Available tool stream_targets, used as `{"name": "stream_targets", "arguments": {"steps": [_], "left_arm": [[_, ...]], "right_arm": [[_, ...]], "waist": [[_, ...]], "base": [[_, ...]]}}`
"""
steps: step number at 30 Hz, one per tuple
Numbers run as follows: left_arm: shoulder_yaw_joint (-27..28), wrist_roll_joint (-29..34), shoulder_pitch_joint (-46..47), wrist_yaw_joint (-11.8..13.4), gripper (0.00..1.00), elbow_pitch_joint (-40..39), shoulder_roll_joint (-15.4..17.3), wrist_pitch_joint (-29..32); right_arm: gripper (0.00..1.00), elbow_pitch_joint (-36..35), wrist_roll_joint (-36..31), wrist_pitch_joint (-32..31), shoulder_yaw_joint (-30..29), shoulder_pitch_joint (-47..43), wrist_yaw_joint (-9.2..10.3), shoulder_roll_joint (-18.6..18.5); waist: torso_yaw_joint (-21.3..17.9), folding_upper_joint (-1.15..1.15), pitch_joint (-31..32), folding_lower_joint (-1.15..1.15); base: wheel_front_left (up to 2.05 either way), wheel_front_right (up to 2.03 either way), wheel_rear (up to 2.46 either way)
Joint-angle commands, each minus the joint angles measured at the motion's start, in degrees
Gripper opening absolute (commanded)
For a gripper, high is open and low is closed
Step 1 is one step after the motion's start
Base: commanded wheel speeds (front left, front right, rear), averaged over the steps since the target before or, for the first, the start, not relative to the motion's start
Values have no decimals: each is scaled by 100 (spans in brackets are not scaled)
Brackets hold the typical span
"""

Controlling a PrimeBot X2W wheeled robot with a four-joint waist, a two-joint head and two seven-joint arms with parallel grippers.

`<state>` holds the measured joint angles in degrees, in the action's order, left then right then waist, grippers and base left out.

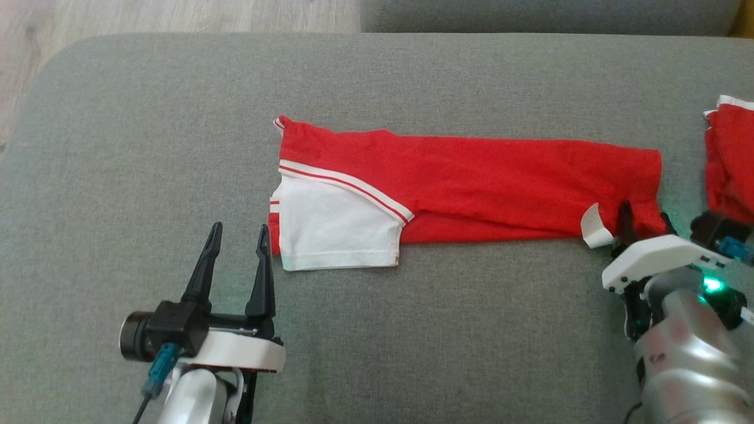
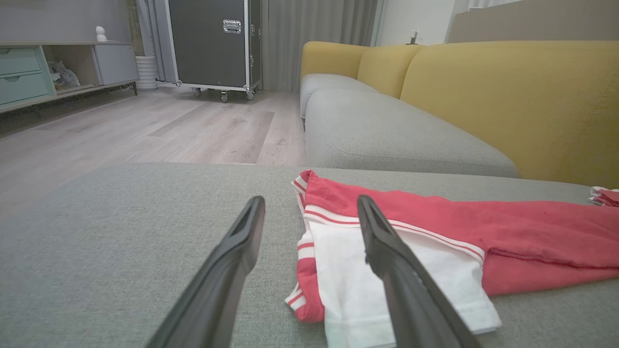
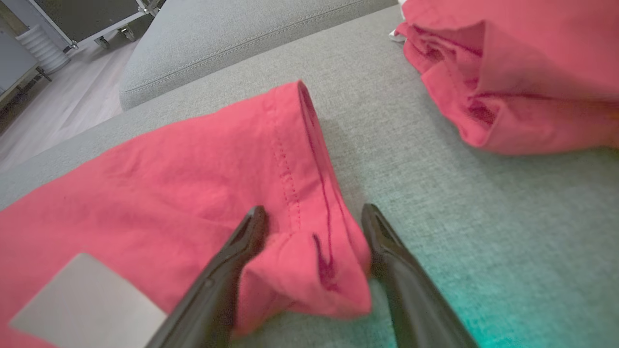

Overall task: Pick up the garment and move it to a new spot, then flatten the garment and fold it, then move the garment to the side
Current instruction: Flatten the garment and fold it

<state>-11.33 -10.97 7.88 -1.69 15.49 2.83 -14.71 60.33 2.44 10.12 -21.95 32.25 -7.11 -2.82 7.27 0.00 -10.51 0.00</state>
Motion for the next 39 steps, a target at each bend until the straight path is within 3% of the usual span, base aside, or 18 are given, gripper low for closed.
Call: {"name": "stream_targets", "arguments": {"steps": [1, 2, 3, 10, 19, 28, 39], "left_arm": [[133, -13, 218, 37, 100, -161, 6, -29], [132, 42, 251, 43, 100, -163, 6, -29], [133, 61, 265, 46, 100, -164, 6, -29], [185, 57, 248, 48, 100, -115, 5, -29], [236, -44, 127, 67, 100, -209, 5, -29], [266, -156, 21, 123, 100, -330, 5, -29], [529, 70, -180, 21, 100, -257, 5, -29]], "right_arm": [[100, 34, -42, 29, 112, 215, -37, -6], [13, 207, -52, 64, 129, 320, -37, -6], [0, 280, -50, 95, 161, 365, -37, -6], [0, 328, -117, 388, 369, 481, -37, -88], [0, -248, -37, 474, 308, 207, -37, -758], [0, -811, 369, 480, 701, 53, -37, -433], [0, -1412, 1073, 365, 1803, -141, -37, -36]], "waist": [[3, 0, -13, 0], [-2, 0, -31, 0], [-10, 0, -37, 0], [-140, 0, 89, 0], [-367, 0, 415, 0], [-296, 0, 699, 0], [261, 0, 1203, 0]], "base": [[0, 0, 0], [0, 0, 0], [0, 0, 0], [0, 0, 0], [0, 0, 0], [0, 0, 0], [0, 0, 0]]}}
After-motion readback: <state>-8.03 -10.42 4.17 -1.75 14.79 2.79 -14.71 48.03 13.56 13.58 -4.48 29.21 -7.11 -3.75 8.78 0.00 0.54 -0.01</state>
